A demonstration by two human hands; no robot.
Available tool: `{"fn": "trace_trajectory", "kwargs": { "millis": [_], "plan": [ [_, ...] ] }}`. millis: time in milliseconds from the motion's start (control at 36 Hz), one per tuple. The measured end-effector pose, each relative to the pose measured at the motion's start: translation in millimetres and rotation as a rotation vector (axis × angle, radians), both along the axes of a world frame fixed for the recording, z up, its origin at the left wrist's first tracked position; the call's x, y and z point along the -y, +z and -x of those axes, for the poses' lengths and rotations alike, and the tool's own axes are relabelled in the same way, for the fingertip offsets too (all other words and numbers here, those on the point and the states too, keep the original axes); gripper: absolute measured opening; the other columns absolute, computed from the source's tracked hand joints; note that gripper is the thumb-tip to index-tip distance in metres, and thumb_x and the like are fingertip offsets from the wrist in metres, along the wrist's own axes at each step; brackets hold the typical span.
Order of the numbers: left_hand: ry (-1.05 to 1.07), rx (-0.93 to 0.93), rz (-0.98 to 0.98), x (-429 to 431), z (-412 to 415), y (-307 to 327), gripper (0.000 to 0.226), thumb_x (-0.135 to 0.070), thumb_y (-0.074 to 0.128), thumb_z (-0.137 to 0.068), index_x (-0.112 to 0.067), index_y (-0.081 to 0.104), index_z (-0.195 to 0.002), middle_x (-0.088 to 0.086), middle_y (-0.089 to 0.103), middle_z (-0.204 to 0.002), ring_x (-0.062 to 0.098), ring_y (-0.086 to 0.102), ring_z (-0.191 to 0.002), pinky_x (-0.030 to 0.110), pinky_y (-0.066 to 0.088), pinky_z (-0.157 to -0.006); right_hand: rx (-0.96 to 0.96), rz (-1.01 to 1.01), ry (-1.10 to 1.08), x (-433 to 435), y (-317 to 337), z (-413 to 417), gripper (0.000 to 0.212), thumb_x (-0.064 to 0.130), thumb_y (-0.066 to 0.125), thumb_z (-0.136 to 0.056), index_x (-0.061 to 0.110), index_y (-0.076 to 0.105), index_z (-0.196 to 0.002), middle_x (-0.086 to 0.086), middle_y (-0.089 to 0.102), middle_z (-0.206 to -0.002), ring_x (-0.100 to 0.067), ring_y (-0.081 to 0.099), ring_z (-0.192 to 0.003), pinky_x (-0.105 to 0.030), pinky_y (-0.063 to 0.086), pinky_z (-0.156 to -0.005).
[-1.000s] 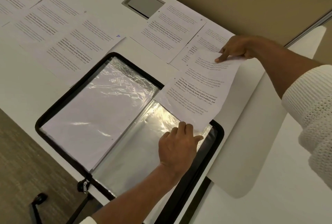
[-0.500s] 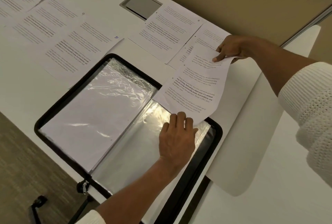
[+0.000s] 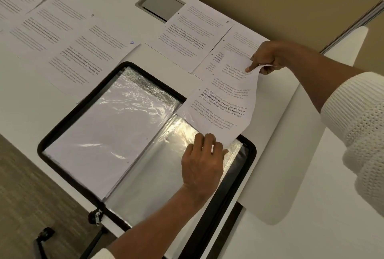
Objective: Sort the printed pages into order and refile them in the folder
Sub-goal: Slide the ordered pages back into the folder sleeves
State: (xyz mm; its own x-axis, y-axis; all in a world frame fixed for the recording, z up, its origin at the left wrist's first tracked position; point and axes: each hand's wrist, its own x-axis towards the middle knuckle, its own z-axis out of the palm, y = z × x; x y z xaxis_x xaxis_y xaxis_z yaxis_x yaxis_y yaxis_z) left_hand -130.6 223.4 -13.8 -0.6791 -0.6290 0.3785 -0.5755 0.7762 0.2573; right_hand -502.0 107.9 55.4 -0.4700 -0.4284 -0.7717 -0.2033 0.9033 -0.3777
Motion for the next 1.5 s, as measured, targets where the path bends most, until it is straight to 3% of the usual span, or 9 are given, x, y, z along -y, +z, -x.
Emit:
{"fn": "trace_trajectory", "kwargs": {
  "millis": [167,278,417,500,750,861,1222,1389,1500],
  "plan": [
    [-0.004,0.062,-0.098,1,1,0,0.042,-0.054,0.074,-0.095,-0.012,0.076,-0.102,0.009,0.074,-0.108,0.026,0.070,-0.097,0.036,0.063,-0.072,-0.035,0.002,0.052,-3,0,-2,0.019,0.003,0.083,-0.086,0.009,0.067,-0.094,-0.005,0.073,-0.080,-0.016,0.065,-0.064,-0.020,0.051,-0.050],
    [-0.076,-0.007,-0.187,1,-1,0,0.054,-0.063,0.066,-0.096,-0.012,0.073,-0.112,0.009,0.071,-0.118,0.025,0.067,-0.107,0.037,0.063,-0.081,-0.076,0.099,0.171,-6,-1,1,0.035,0.014,0.092,-0.078,0.009,0.077,-0.109,-0.002,0.078,-0.109,-0.023,0.075,-0.100,-0.041,0.061,-0.094],
    [-0.184,0.168,-0.397,-6,-9,-10,0.099,-0.084,0.038,-0.096,-0.012,0.035,-0.162,0.011,0.023,-0.173,0.028,0.021,-0.160,0.051,0.036,-0.123,-0.121,0.165,0.282,-6,2,2,0.027,0.019,0.092,-0.079,0.009,0.079,-0.101,-0.001,0.075,-0.102,-0.020,0.067,-0.091,-0.036,0.057,-0.087],
    [-0.288,0.248,-0.409,-8,-14,-14,0.119,-0.089,0.036,-0.091,-0.007,-0.004,-0.168,0.012,-0.016,-0.175,0.026,-0.014,-0.163,0.052,0.013,-0.131,-0.171,0.158,0.337,-2,-2,3,0.029,0.021,0.093,-0.078,0.009,0.078,-0.100,-0.002,0.071,-0.098,-0.021,0.062,-0.092,-0.035,0.054,-0.082],
    [-0.407,0.428,-0.289,-9,-14,-21,0.120,-0.091,0.026,-0.092,-0.003,-0.011,-0.165,0.019,-0.022,-0.172,0.032,-0.020,-0.161,0.058,0.011,-0.130,-0.351,0.132,0.563,7,-17,-16,0.045,0.028,0.082,-0.091,0.008,0.070,-0.130,-0.006,0.064,-0.124,-0.029,0.060,-0.112,-0.034,0.046,-0.089],
    [-0.434,0.438,-0.272,-6,-9,-21,0.119,-0.091,0.023,-0.092,-0.003,-0.011,-0.165,0.018,-0.024,-0.172,0.031,-0.021,-0.160,0.056,0.012,-0.130,-0.394,0.161,0.540,9,-23,-23,0.032,0.026,0.079,-0.093,0.008,0.073,-0.120,-0.005,0.062,-0.115,-0.025,0.058,-0.103,-0.034,0.044,-0.083],
    [-0.438,0.397,-0.323,-11,3,-20,0.100,-0.079,0.018,-0.102,-0.004,0.006,-0.167,0.022,-0.014,-0.173,0.033,-0.020,-0.161,0.057,0.008,-0.130,-0.289,0.230,0.520,-1,-21,-32,0.014,0.024,0.087,-0.086,0.021,0.073,-0.087,0.003,0.066,-0.090,-0.019,0.059,-0.086,-0.027,0.044,-0.067],
    [-0.424,0.309,-0.301,10,30,-2,0.061,-0.059,0.034,-0.108,-0.011,0.058,-0.137,0.012,0.059,-0.143,0.032,0.045,-0.143,0.058,0.015,-0.129,-0.311,0.310,0.375,-6,-21,-31,0.033,0.028,0.089,-0.083,0.013,0.075,-0.109,-0.001,0.066,-0.105,-0.018,0.060,-0.093,-0.028,0.045,-0.078],
    [-0.406,0.398,-0.240,25,53,16,0.035,-0.040,0.062,-0.098,-0.012,0.067,-0.118,0.009,0.069,-0.119,0.032,0.061,-0.118,0.052,0.033,-0.121,-0.324,0.340,0.365,-7,-18,-30,0.026,0.024,0.089,-0.083,0.014,0.076,-0.103,0.003,0.067,-0.097,-0.014,0.058,-0.085,-0.028,0.043,-0.078]
  ]
}}
